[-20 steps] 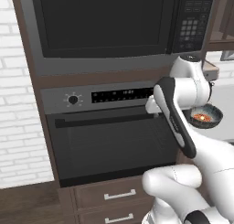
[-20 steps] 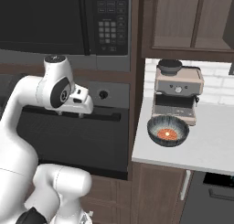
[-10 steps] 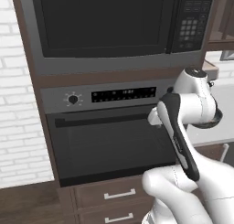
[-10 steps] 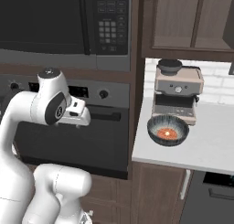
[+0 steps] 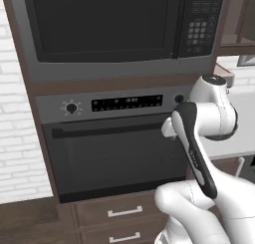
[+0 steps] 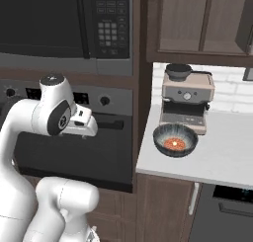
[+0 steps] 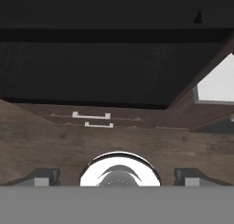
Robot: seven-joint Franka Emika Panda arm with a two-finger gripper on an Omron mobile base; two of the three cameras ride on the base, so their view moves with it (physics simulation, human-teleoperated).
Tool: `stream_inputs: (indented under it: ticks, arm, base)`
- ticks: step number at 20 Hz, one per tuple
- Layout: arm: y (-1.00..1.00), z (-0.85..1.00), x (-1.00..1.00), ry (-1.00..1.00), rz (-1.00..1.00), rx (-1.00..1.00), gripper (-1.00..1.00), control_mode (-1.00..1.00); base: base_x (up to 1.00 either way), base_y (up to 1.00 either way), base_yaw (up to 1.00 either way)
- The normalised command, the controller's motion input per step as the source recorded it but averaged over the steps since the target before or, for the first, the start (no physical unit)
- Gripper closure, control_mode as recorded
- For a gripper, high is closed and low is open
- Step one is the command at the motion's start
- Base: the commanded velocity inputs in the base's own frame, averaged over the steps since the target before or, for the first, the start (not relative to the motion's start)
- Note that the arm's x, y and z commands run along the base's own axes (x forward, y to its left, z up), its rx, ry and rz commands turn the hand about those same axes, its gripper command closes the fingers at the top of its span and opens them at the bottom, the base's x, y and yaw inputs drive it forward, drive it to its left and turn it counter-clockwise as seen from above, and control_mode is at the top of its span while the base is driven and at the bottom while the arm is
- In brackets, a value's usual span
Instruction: Open the microwave, place the bowl with waffle inside the microwave, then close the microwave door and turn it on.
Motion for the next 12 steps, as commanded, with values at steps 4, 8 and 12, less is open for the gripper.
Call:
stream_inputs:
  ticks: [4, 8, 12]
  arm:
    - [0.00, 0.00, 0.00, 0.00, 0.00, 0.00, -1.00, 1.00]
    - [0.00, 0.00, 0.00, 0.00, 0.00, 0.00, -1.00, 1.00]
    - [0.00, 0.00, 0.00, 0.00, 0.00, 0.00, -1.00, 1.00]
  base:
    - [-0.29, -0.50, 0.07]
    - [-0.37, -0.56, 0.12]
    - [-0.33, -0.51, 0.17]
